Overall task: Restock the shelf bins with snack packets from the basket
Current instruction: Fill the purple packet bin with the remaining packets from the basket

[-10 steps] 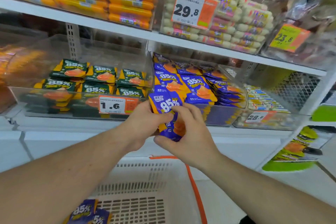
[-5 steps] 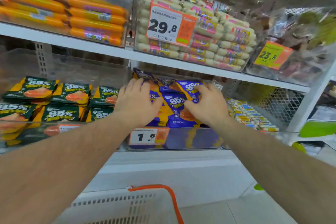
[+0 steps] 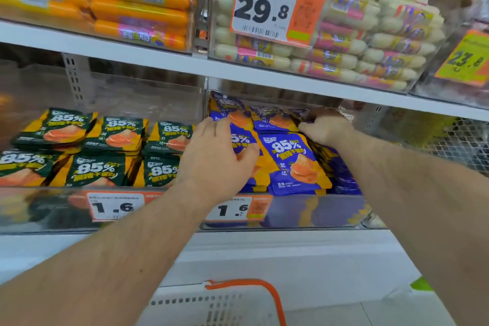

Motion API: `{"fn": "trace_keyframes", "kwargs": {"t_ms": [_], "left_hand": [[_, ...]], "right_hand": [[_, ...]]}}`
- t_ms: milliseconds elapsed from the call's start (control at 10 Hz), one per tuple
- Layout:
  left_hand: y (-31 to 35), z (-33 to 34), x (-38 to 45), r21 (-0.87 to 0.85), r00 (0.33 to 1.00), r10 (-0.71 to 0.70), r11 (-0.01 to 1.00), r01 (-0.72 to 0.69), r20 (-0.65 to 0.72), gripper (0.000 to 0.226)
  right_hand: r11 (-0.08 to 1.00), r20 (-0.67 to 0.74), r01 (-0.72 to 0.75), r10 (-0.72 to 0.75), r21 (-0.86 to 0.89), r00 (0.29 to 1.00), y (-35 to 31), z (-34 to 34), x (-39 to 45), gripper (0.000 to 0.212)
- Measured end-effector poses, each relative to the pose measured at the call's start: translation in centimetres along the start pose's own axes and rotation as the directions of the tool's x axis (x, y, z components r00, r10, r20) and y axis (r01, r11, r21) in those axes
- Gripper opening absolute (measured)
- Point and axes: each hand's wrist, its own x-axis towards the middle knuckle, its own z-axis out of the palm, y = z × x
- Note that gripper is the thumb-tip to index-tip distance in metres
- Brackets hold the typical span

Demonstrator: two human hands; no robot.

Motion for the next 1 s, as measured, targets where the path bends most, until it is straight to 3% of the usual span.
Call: {"fn": "trace_keyframes", "kwargs": {"t_ms": [200,300,500,600,700,800,900,1000], "left_hand": [[0.1,-0.1,-0.1,0.003,1.000,0.005,1.000,-0.005,0.007,0.073],[0.1,-0.2,-0.2,0.001,1.000,0.007,1.000,-0.007,0.026,0.074],[0.5,-1.0,0.3,0.023,0.992,-0.023,1.000,0.020,0.121,0.067],[0.8,-2.3,0.4,-0.008,0.986,-0.016,1.000,0.017,0.168,0.065],[0.7,-3.6,-0.8,0.006,0.985,0.151,0.988,-0.152,0.083,0.055],[-0.2,-5.0,-4.3,0.076,0.937,0.345,0.937,-0.341,-0.051,0.041],[-2.5,-6.3,-8.1,0.045,0.903,0.427,0.902,-0.429,0.042,0.040],[-5.4,-7.5,-11.6,0.050,0.846,0.367,0.908,-0.417,0.386,0.037]], "right_hand": [[0.998,0.077,-0.011,0.006,0.066,0.997,-0.8,0.4,0.9,0.066],[0.999,0.064,-0.029,0.027,0.029,0.998,-1.0,0.4,0.8,0.073],[0.989,0.030,-0.071,0.067,0.127,0.997,-0.7,-0.2,-1.1,0.085],[0.989,-0.058,-0.039,0.047,0.140,0.997,-1.3,-1.2,-4.2,0.068],[0.976,-0.375,0.116,-0.038,0.187,0.926,-3.5,-1.8,-9.3,0.041],[0.940,-0.665,0.342,-0.265,-0.016,0.698,-6.3,-1.4,-15.3,0.034],[0.771,-0.788,0.628,-0.451,-0.107,0.420,-9.1,0.9,-19.8,0.029],[0.646,-0.788,0.764,-0.472,-0.003,0.396,-12.3,5.5,-23.0,0.028]]}}
